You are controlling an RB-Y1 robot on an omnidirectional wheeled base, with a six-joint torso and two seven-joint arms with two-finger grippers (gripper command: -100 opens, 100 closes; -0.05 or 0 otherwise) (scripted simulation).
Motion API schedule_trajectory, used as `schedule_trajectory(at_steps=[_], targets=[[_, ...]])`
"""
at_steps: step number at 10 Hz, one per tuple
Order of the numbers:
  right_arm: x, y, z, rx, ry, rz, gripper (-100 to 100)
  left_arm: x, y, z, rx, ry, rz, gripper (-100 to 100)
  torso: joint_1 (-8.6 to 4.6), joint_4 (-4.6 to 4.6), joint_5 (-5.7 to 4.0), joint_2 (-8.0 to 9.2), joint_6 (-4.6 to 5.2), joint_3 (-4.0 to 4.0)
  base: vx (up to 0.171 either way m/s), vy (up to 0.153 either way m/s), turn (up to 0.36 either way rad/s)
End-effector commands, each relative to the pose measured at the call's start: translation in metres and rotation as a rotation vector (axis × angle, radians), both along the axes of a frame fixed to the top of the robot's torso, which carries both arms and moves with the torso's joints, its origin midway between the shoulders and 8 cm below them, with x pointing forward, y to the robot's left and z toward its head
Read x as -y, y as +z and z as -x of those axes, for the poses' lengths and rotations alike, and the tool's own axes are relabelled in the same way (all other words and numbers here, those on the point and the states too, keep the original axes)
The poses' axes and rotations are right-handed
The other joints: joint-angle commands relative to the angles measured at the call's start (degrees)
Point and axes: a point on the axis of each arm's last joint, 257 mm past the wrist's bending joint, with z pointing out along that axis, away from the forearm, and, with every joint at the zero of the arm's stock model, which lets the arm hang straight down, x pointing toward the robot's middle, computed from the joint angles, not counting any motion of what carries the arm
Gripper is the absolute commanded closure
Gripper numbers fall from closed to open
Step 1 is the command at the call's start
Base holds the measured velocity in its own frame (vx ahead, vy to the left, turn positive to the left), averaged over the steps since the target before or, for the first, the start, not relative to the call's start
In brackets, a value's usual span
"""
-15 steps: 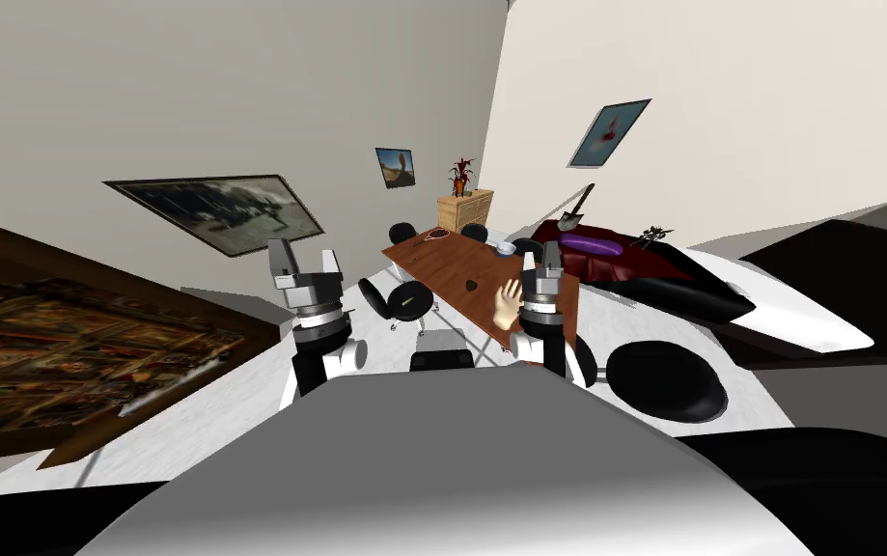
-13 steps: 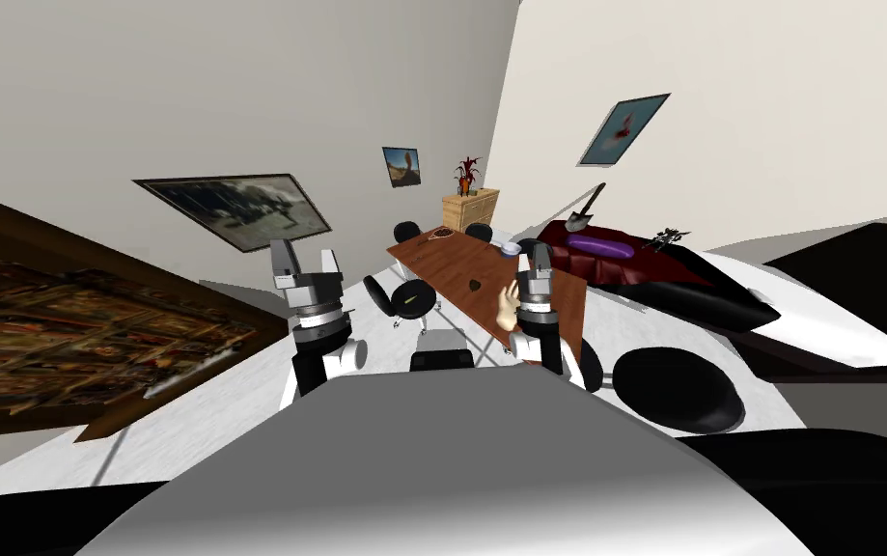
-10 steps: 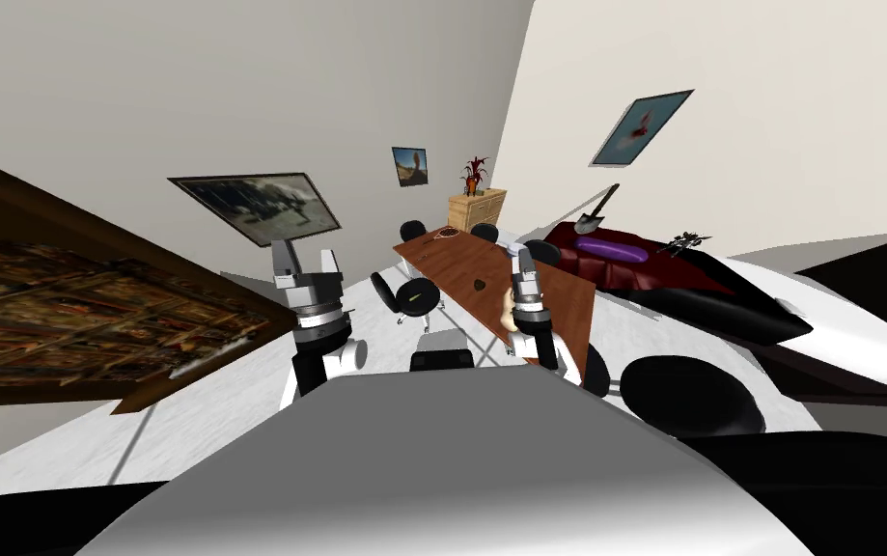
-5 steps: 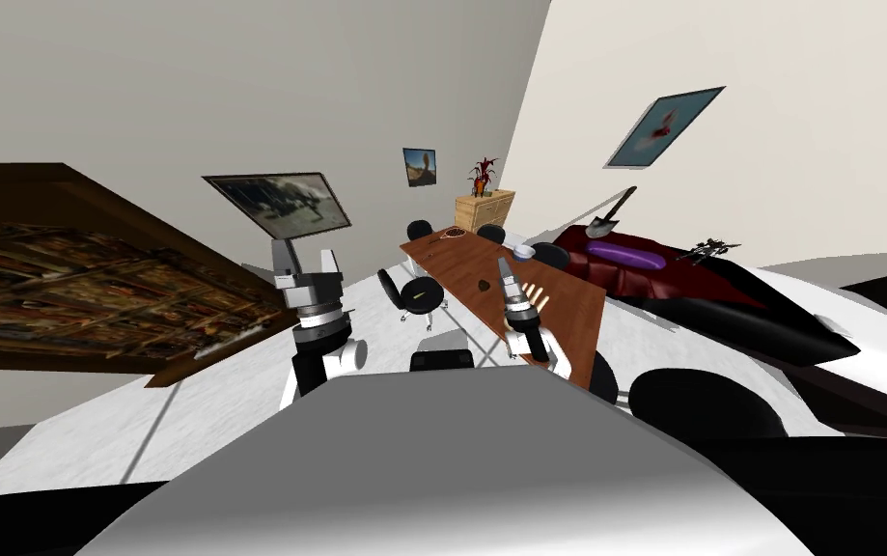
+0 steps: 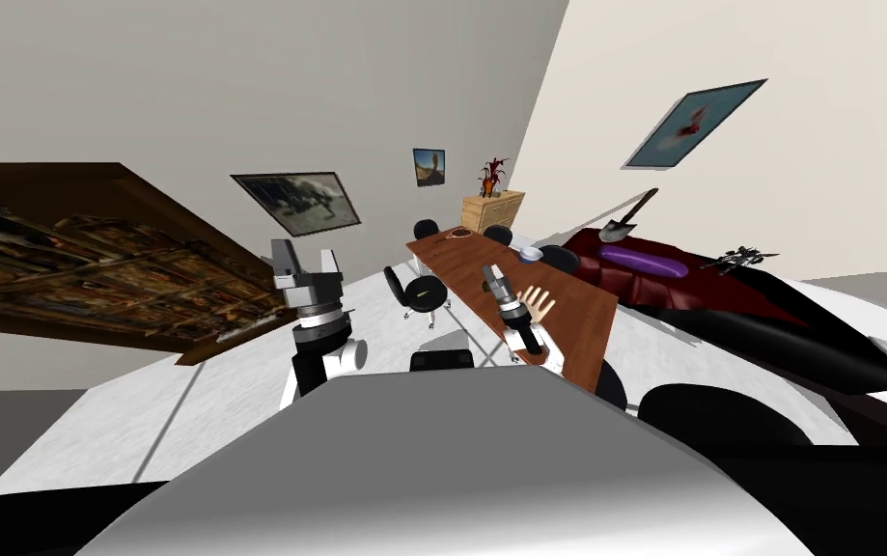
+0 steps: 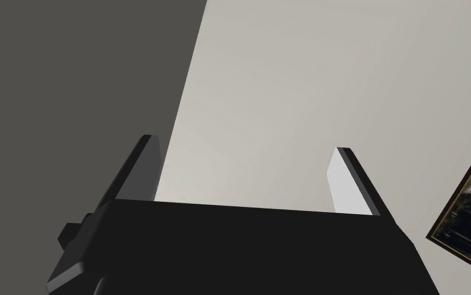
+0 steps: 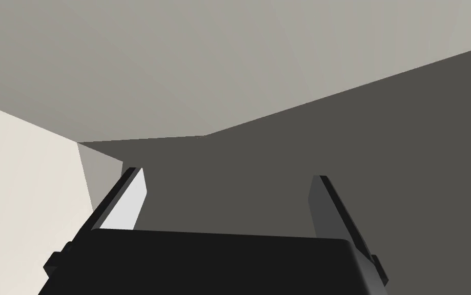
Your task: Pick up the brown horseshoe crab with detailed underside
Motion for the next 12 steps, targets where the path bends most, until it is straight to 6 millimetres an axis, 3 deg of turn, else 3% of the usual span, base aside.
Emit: schedule_trajectory(at_steps=[1,8,9,11,12], targets=[[-0.009,-0.017,-0.006,-0.005,0.005,0.095,-100,0.000,0.000,0.000,0.000,0.000,0.000,0,0.00,0.00,0.00,0.00,0.00,0.00,-0.018,-0.018,0.144],[-0.025,-0.085,-0.019,-0.037,0.026,0.369,-100,0.000,0.000,0.000,0.000,0.000,0.000,0,-0.04,-0.01,0.00,-0.04,-0.01,-0.02,-0.009,-0.021,0.108],[-0.034,-0.094,-0.019,-0.015,0.050,0.449,-100,0.000,0.000,0.000,0.000,0.000,0.000,0,-0.03,-0.01,-0.01,-0.04,0.02,-0.02,-0.004,-0.016,0.183],[-0.028,-0.109,-0.021,-0.041,0.038,0.467,-100,0.000,0.000,0.000,0.000,0.000,0.000,0,-0.02,-0.01,0.00,-0.05,0.03,-0.03,-0.001,-0.013,0.025],[-0.033,-0.125,-0.021,-0.029,0.057,0.561,-100,0.000,0.000,0.000,0.000,0.000,0.000,0,0.01,-0.01,0.00,-0.05,0.03,-0.03,-0.001,-0.007,0.149]])
